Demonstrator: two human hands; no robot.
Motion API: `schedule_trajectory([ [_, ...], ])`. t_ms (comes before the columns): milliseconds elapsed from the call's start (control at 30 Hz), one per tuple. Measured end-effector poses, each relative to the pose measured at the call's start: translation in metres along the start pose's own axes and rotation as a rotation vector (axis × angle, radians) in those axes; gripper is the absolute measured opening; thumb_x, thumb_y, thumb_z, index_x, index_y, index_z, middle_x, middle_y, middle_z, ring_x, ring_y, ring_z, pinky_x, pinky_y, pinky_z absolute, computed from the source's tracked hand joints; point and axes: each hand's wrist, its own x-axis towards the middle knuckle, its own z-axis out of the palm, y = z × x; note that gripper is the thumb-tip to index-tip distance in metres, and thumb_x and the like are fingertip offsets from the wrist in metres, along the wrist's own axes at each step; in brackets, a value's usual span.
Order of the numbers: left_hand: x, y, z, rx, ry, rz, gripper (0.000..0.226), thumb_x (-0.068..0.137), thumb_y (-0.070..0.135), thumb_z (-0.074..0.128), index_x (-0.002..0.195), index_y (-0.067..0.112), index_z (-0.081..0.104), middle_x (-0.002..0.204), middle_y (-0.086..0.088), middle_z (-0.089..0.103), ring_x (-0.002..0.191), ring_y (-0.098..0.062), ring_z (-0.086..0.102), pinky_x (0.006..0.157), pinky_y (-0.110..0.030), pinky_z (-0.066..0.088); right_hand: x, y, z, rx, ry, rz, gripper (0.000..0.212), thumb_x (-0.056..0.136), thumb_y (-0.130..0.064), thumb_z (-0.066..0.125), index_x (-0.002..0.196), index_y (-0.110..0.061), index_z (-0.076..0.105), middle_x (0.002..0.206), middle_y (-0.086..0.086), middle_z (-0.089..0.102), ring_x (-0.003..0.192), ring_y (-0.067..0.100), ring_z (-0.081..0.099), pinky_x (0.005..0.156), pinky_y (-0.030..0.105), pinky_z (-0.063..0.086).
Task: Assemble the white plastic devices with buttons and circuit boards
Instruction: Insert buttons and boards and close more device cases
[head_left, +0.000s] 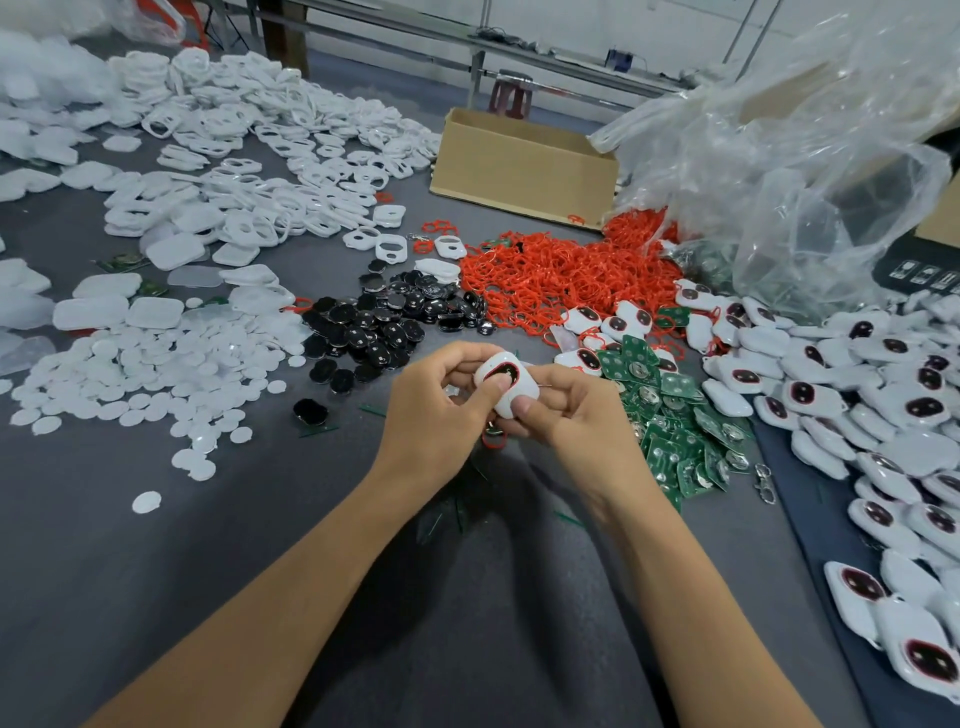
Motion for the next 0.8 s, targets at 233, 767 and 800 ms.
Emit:
schedule_trajectory([
  [233,-0.001,-0.002,0.001,0.072,0.032,-0.032,0.015,0.085,0.003,0.068,0.098,0.008,0.071,0.079,0.002,0.069,0.065,-0.004,0.060,0.063,-0.016,0.050,-0.002,0.002,0.008,-0.102,0.007,0.036,0.015,0.089,0.011,0.052,0.091,-0.003,0.060,0.071,0.018,0.065,0.055,0.016,0.064,0.056,0.026,0.054],
  [767,0.004,0.001,-0.007,-0.402,-0.060,-0.231,0.026,0.085,-0.009,0.060,0.100,0.009,0.070,0.094,-0.008,0.075,0.084,-0.016,0.069,0.083,-0.031,0.055,-0.003,0.000,0.014,0.025,0.055,-0.009,0.016,0.093,0.010,0.046,0.103,0.002,0.055,0.070,0.014,0.063,0.053,0.019,0.059,0.057,0.031,0.052],
  [800,0.004,0.000,-0.006,-0.385,-0.066,-0.219,0.026,0.086,-0.009,0.060,0.101,0.009,0.070,0.095,-0.008,0.075,0.085,-0.015,0.069,0.084,-0.030,0.055,-0.003,0.000,0.014,0.011,0.059,-0.010,0.016,0.093,0.011,0.045,0.102,0.002,0.055,0.071,0.014,0.062,0.053,0.019,0.059,0.059,0.034,0.053],
])
